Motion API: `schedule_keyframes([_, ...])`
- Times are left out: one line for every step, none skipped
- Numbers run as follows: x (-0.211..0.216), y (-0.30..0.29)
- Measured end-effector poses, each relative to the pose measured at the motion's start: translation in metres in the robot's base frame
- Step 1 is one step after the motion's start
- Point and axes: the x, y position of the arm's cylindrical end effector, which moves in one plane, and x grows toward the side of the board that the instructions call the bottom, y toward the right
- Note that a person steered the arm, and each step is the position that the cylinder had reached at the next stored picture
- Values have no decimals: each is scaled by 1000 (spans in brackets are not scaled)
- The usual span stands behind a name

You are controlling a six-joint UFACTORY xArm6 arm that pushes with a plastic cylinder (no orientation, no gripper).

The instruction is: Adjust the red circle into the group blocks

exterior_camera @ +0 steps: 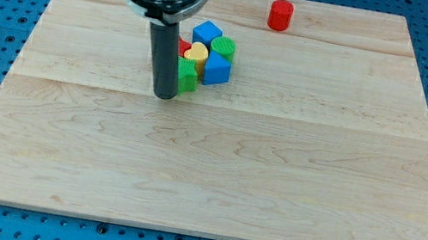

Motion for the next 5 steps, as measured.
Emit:
schedule_keyframes([20, 14])
schedule_keyframes([40, 120])
schedule_keyframes([-15, 176])
schedule_keyframes([-94, 171])
schedule_keyframes([-153, 121])
